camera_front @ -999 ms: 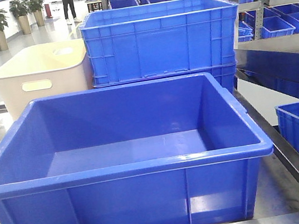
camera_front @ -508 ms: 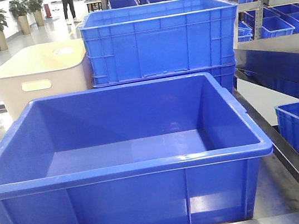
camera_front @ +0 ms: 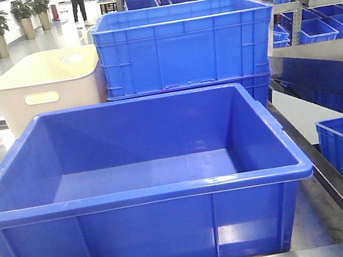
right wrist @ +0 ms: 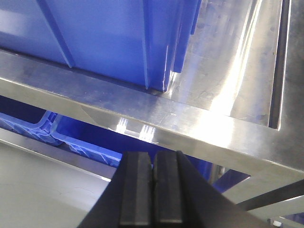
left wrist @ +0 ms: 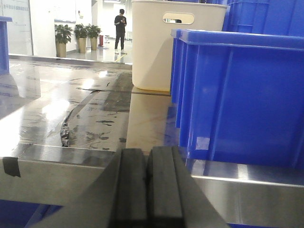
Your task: Pick red and yellow blocks into blue bin
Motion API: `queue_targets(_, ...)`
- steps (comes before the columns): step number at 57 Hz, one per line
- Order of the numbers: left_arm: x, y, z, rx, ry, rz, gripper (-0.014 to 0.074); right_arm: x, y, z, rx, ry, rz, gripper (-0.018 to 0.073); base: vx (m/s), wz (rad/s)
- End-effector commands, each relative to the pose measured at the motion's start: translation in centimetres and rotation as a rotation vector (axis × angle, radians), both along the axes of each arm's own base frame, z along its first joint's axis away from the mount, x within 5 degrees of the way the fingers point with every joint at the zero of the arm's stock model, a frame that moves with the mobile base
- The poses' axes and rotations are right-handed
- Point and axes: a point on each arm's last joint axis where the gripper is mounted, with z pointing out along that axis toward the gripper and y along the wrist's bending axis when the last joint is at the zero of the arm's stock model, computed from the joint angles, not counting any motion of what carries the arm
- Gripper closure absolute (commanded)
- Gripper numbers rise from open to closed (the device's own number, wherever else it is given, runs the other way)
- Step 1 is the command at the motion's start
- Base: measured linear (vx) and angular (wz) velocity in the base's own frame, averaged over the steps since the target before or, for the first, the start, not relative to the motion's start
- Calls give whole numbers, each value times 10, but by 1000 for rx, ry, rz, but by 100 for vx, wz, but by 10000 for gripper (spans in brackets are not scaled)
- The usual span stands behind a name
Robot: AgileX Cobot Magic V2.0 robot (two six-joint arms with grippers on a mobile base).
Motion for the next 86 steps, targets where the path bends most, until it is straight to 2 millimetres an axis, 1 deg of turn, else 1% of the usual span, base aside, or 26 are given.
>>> queue_targets(1,-3,0,14,6,-118,-3,605,3,0,16,23,-102,-1,569,0,0)
queue_targets(22,-3,0,14,6,-118,-3,605,3,0,16,24,-104,-1,569,0,0)
queue_targets(26,-3,0,14,6,-118,-3,605,-3,-3,21,16,-139,-1,569,0,0)
queue_targets(32,-3,0,14,6,-117,-3,605,-15,-14,30,-4,-237,-34,569,0,0)
queue_targets(36,-3,0,14,6,-117,-3,605,-26,-23,28,9,-316,-85,569,0,0)
queue_targets(42,-3,0,14,6,-117,-3,605,-43,-35,12,13,-471,-163,569,0,0)
queue_targets(46,-3,0,14,6,-117,-3,605,-57,-41,-4,6,-561,-196,569,0,0)
queue_targets(54,-3,0,14,6,-117,-3,605,-81,-47,-44,9,-698,-251,569,0,0)
queue_targets(55,-3,0,14,6,-117,-3,605,-84,-48,-53,9,-710,-261,569,0,0)
queue_targets(60,-3,0,14,6,-117,-3,605,-92,-49,-79,22,-759,-284,569,0,0)
queue_targets(66,-3,0,14,6,-117,-3,605,-98,-50,-102,36,-789,-305,569,0,0)
queue_targets(73,-3,0,14,6,-117,-3,605,-100,-51,-118,33,-821,-314,569,0,0)
queue_targets(86,-3,0,14,6,-117,-3,605,-100,-50,-116,42,-839,-302,569,0,0)
